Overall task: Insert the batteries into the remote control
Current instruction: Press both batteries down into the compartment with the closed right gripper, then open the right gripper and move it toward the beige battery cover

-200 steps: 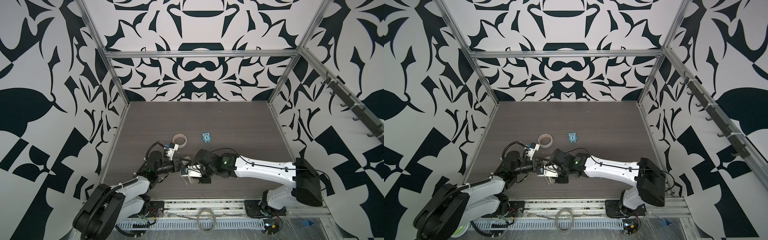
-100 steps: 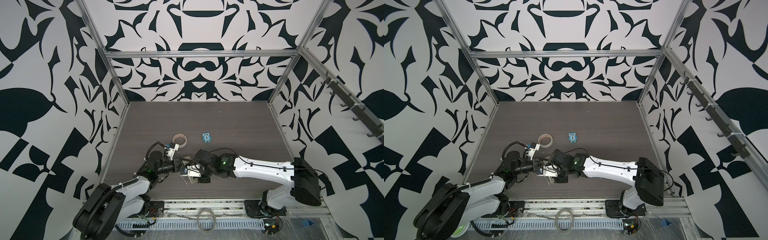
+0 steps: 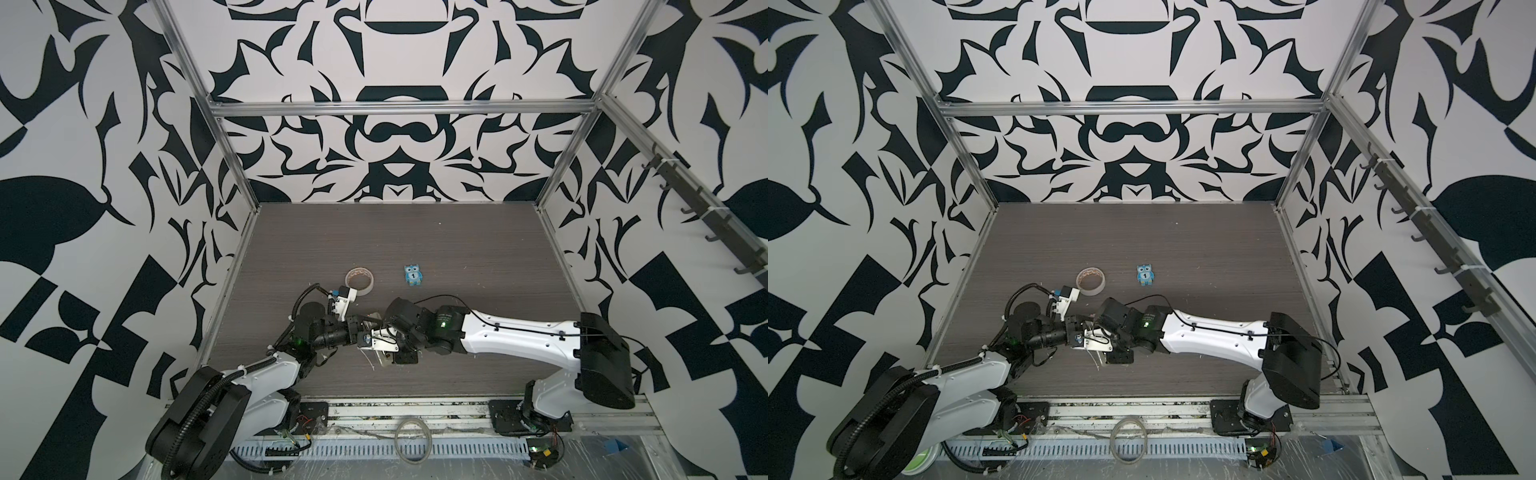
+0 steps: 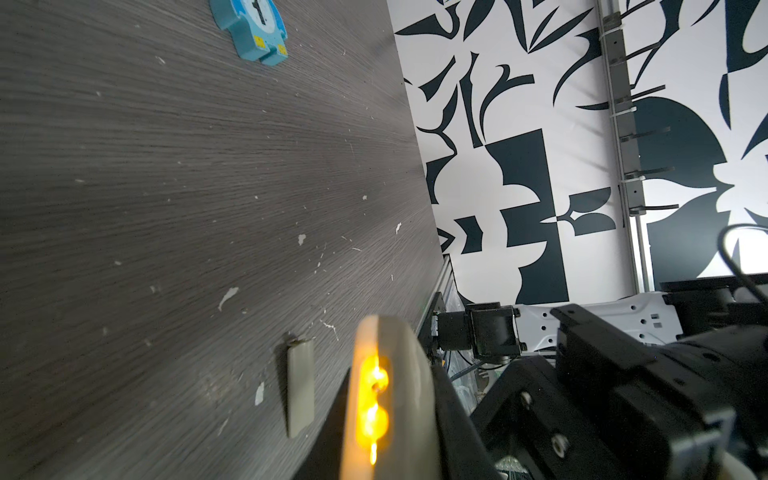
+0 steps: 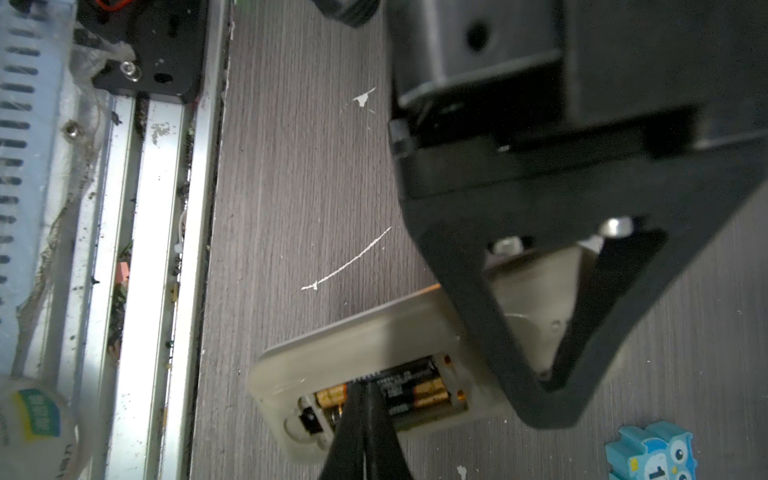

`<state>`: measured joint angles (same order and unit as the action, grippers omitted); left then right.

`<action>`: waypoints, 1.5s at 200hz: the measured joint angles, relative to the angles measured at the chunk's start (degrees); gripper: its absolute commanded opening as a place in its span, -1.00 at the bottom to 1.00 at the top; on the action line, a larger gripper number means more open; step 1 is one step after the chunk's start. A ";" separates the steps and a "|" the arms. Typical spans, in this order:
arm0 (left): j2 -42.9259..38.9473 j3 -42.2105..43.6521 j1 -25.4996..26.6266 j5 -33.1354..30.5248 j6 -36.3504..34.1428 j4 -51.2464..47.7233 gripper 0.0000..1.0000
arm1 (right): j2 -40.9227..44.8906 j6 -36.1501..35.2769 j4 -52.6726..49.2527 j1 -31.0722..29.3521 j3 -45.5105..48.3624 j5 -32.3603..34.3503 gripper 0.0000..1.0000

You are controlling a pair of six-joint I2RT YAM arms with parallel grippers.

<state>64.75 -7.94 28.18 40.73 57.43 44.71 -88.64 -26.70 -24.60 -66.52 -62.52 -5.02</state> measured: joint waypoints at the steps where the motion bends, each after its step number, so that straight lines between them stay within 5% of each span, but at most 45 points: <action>1: 0.00 0.00 0.00 -0.02 0.00 0.00 -1.00 | -0.04 0.00 0.00 0.00 -0.02 0.04 -0.85; 77: -1.40 -0.02 0.63 0.83 0.02 -0.37 -1.00 | 2.49 1.73 0.37 0.07 0.15 -0.04 -0.63; 173: -2.60 -0.02 0.83 1.95 0.20 -0.39 -1.00 | 10.56 3.78 0.70 0.09 2.60 2.45 -0.75; 215: -4.48 -0.02 0.83 0.83 0.09 -0.94 -1.00 | 10.60 7.45 0.59 0.20 2.84 5.55 -0.52; 272: -7.96 0.02 0.63 -3.96 -1.36 -6.29 -1.00 | 10.62 15.41 -2.84 0.46 2.91 9.25 0.17; 300: -9.75 0.81 -0.98 -6.29 -2.40 -8.55 -1.00 | 11.69 19.50 -4.37 0.94 3.56 9.86 0.26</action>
<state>55.00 -7.14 27.20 34.44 55.02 36.16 -76.95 -7.20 -28.97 -65.58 -58.96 4.84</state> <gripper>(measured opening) 0.245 0.620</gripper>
